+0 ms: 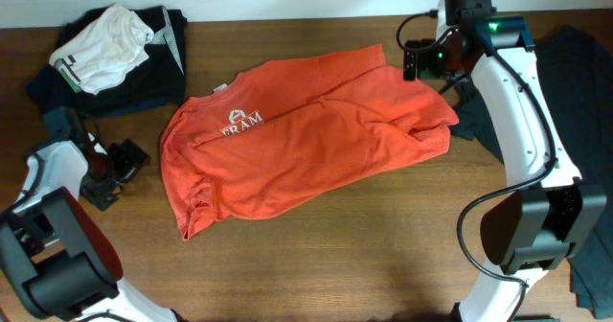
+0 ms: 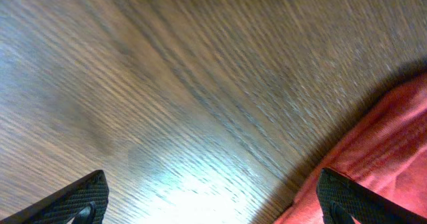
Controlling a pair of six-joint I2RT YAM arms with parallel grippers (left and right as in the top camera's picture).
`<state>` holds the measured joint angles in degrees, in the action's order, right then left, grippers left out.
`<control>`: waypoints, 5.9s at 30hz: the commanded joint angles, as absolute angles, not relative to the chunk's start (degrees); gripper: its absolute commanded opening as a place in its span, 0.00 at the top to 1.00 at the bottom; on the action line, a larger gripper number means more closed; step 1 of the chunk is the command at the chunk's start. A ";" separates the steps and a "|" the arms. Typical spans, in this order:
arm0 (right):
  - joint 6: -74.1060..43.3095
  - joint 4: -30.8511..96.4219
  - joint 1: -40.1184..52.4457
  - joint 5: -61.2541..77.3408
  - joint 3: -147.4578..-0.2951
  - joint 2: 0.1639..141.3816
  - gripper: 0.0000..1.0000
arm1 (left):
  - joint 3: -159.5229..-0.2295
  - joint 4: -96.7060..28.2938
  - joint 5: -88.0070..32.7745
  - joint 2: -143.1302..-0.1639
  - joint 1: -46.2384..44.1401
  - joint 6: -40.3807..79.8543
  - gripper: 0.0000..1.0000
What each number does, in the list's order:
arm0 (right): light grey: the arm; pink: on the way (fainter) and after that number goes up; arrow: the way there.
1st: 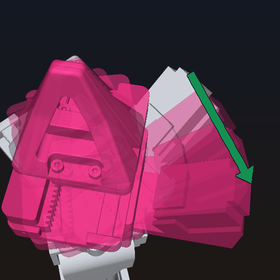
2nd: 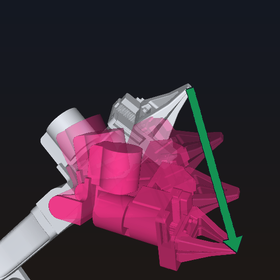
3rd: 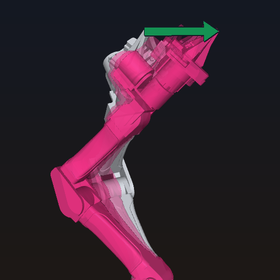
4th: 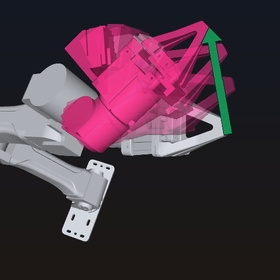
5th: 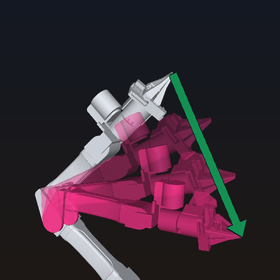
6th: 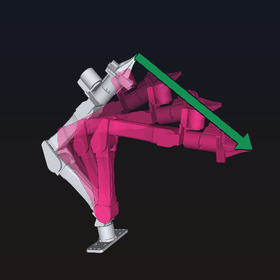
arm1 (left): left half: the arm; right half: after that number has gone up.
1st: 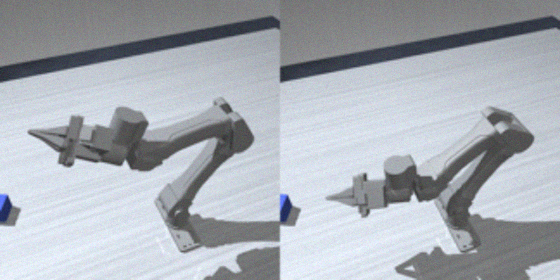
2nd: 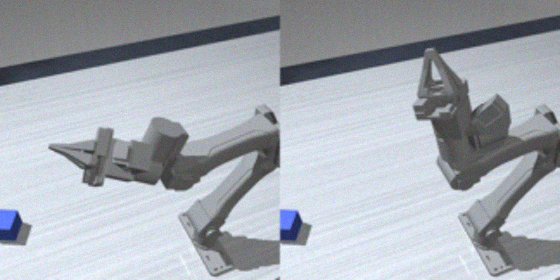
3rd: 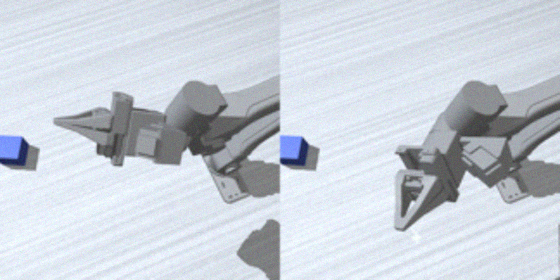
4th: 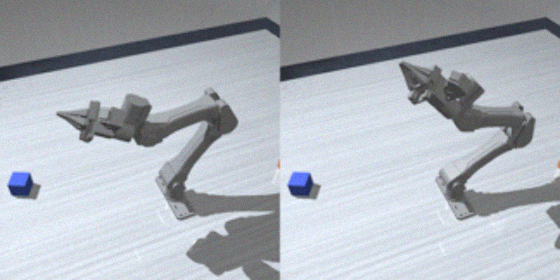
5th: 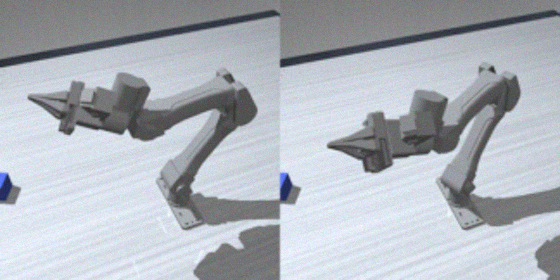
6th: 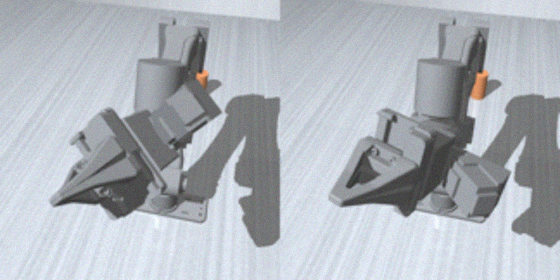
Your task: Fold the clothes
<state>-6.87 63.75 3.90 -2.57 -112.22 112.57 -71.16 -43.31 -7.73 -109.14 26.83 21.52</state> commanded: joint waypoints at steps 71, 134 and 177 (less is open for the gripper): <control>-12.49 57.19 -7.90 8.82 -86.78 119.63 0.01 | -59.59 -51.40 3.86 -96.16 -6.28 6.68 0.11; -25.08 24.95 54.35 -9.10 -83.53 117.30 0.01 | -92.88 -59.53 27.51 -56.29 -6.33 17.06 1.00; 2.35 32.69 25.02 -7.49 -79.68 116.03 0.09 | -96.99 -78.50 30.87 -96.31 -4.82 26.33 1.00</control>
<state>1.91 33.80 25.21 -1.80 -80.07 115.92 -96.44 -78.37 29.65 -96.12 -5.02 25.39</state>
